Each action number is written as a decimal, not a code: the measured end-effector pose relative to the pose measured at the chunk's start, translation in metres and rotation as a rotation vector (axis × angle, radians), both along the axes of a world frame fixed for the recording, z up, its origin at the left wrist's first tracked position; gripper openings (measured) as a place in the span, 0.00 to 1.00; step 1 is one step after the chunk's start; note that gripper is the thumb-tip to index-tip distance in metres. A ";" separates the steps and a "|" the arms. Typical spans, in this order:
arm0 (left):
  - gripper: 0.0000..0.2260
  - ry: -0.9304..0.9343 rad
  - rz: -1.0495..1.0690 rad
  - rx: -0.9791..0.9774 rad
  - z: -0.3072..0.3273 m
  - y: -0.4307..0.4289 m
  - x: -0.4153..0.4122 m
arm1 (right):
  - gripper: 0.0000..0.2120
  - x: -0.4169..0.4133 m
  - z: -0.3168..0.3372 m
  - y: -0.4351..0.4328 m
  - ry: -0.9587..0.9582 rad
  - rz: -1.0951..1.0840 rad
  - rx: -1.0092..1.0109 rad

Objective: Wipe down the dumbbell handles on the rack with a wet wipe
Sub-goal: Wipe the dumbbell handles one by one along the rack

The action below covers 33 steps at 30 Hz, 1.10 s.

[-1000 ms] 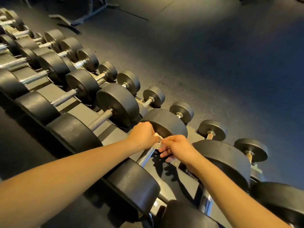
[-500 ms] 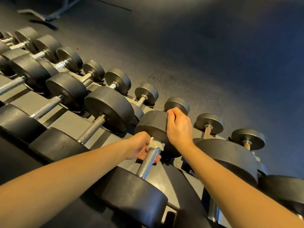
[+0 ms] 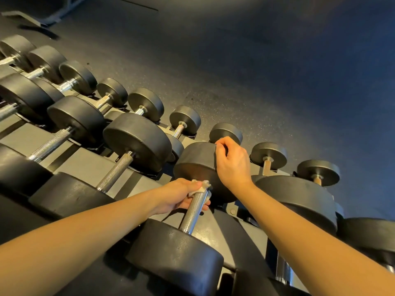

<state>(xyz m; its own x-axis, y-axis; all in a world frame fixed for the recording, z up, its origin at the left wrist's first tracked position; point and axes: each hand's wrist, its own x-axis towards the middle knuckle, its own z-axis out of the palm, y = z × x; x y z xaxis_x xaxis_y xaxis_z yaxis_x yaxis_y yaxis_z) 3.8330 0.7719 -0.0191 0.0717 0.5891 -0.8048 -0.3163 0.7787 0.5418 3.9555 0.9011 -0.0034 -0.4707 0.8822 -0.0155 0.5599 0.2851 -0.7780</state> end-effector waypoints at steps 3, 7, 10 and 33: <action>0.14 -0.139 0.094 -0.109 -0.004 0.002 -0.001 | 0.09 0.000 0.000 0.000 -0.003 -0.002 0.006; 0.13 0.126 -0.013 -0.211 -0.011 0.012 0.002 | 0.08 -0.001 0.002 -0.001 -0.010 -0.005 0.008; 0.10 0.658 -0.292 -0.117 -0.014 0.014 -0.004 | 0.08 -0.001 0.003 0.000 -0.019 -0.006 -0.002; 0.10 1.221 -0.595 0.153 0.018 0.014 0.023 | 0.08 0.002 0.005 -0.002 -0.002 0.000 0.015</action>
<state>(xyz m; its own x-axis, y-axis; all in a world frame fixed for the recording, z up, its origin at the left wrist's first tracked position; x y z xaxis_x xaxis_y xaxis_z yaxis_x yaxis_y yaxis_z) 3.8558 0.7856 -0.0009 -0.3592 0.8074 -0.4680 0.7800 0.5351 0.3244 3.9574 0.8995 0.0019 -0.4710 0.8821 -0.0037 0.5616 0.2967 -0.7724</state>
